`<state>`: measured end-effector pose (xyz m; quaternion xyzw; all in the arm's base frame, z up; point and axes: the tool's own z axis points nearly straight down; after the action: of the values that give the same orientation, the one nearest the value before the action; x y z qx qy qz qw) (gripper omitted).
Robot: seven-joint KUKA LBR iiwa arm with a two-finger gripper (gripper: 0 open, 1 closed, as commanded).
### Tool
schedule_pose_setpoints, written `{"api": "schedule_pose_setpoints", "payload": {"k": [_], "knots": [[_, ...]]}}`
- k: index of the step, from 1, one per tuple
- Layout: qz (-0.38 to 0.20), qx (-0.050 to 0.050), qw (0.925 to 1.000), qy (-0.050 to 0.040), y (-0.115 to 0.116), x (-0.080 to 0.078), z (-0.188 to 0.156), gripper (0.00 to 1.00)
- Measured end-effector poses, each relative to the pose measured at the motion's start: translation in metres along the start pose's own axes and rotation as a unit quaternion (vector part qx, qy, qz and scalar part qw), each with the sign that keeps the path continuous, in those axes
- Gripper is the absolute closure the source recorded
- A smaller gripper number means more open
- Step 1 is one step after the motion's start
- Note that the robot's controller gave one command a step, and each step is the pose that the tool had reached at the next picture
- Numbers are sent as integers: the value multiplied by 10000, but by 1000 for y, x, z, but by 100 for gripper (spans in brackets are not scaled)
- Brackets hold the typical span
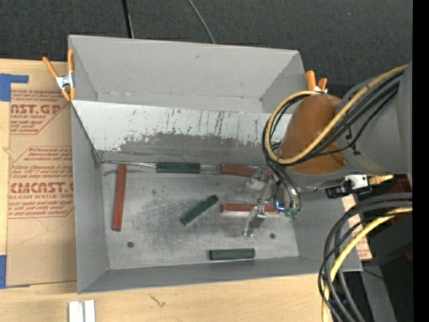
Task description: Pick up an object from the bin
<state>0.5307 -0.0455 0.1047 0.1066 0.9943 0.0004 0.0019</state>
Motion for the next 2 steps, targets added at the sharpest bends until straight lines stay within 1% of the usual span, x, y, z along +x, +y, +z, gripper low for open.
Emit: {"api": "schedule_pose_setpoints", "payload": {"k": [1,2], "knots": [[368,-5,9993,-42,1,13,33,0],[73,4,10000,-24,14,7,29,100]]}}
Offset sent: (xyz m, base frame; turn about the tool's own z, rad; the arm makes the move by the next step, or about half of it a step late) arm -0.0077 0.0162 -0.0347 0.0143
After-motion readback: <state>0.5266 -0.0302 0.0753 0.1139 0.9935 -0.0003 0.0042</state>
